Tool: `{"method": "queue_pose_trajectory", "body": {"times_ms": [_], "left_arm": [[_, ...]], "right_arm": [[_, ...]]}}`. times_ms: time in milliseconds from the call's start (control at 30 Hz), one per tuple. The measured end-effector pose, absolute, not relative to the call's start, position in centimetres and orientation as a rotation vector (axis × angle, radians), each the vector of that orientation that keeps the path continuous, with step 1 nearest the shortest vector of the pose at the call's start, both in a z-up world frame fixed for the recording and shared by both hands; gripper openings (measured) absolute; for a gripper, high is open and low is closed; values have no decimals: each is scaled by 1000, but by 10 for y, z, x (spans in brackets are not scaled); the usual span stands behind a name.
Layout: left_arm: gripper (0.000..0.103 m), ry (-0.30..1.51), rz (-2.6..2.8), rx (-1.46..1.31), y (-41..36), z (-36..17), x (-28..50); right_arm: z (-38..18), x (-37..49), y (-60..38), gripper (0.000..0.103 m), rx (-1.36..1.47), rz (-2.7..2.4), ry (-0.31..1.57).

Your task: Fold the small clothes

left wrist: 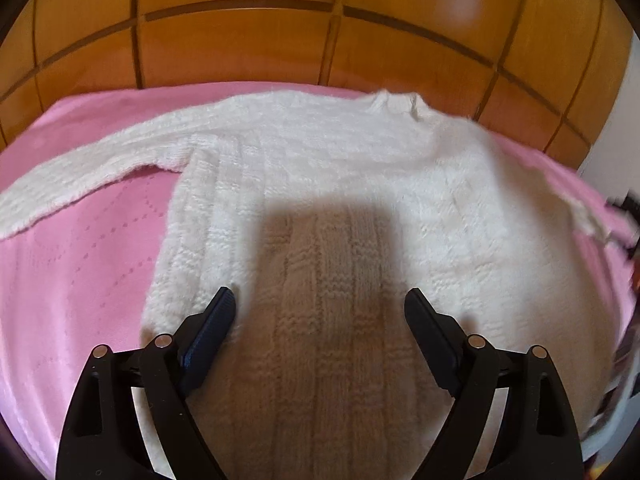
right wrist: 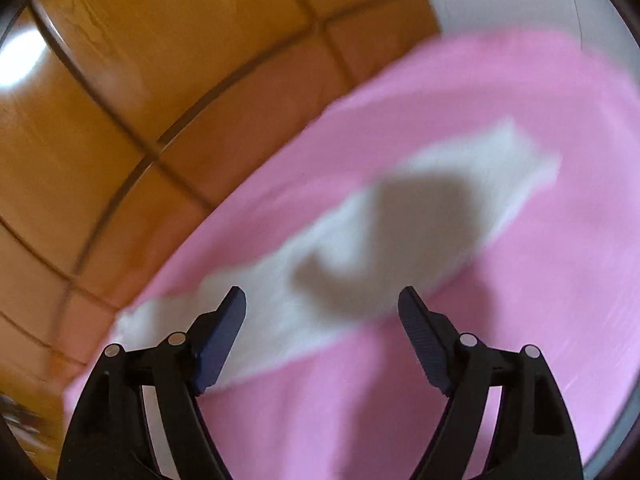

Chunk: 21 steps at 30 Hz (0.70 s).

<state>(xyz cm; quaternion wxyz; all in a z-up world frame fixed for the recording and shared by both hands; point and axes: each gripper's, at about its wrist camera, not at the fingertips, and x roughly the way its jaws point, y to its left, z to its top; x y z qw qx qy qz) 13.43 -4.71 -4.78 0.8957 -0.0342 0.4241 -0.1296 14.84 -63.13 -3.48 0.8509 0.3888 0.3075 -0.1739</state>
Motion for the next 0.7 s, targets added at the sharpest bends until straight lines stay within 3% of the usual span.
{"method": "queue_pose_trajectory", "body": {"times_ms": [100,133,200,233,267,300,433,600,633,700], "left_arm": [[86,863,-229,-120,-26,-35,128],[86,858,-213,-134,-18,-31,126],[86,843,-172,-162,0,-23,122],[86,839,-155,-174,7,-20,121],[86,839,-135,-191,17,-18,119],[86,841,-115,-209,26,-17,119],[86,882,-65,-293,68,-21,111],[83,981,-102,-371,95,-42,104],[81,1003,-129,-385,97,-46,101],[81,1016,-165,-386,95,-49,94]], "right_arm": [[-65,147,-639,76,963,-396,644],[-70,149,-644,66,979,-416,634],[-68,155,-655,58,976,-464,610],[-65,162,-662,44,969,-482,612],[-60,166,-669,16,965,-489,621],[-54,172,-675,7,954,-503,640],[-14,169,-682,6,769,-585,583],[-30,148,-699,6,696,-695,694],[-33,147,-696,9,701,-672,702],[-35,139,-687,33,755,-622,674]]}}
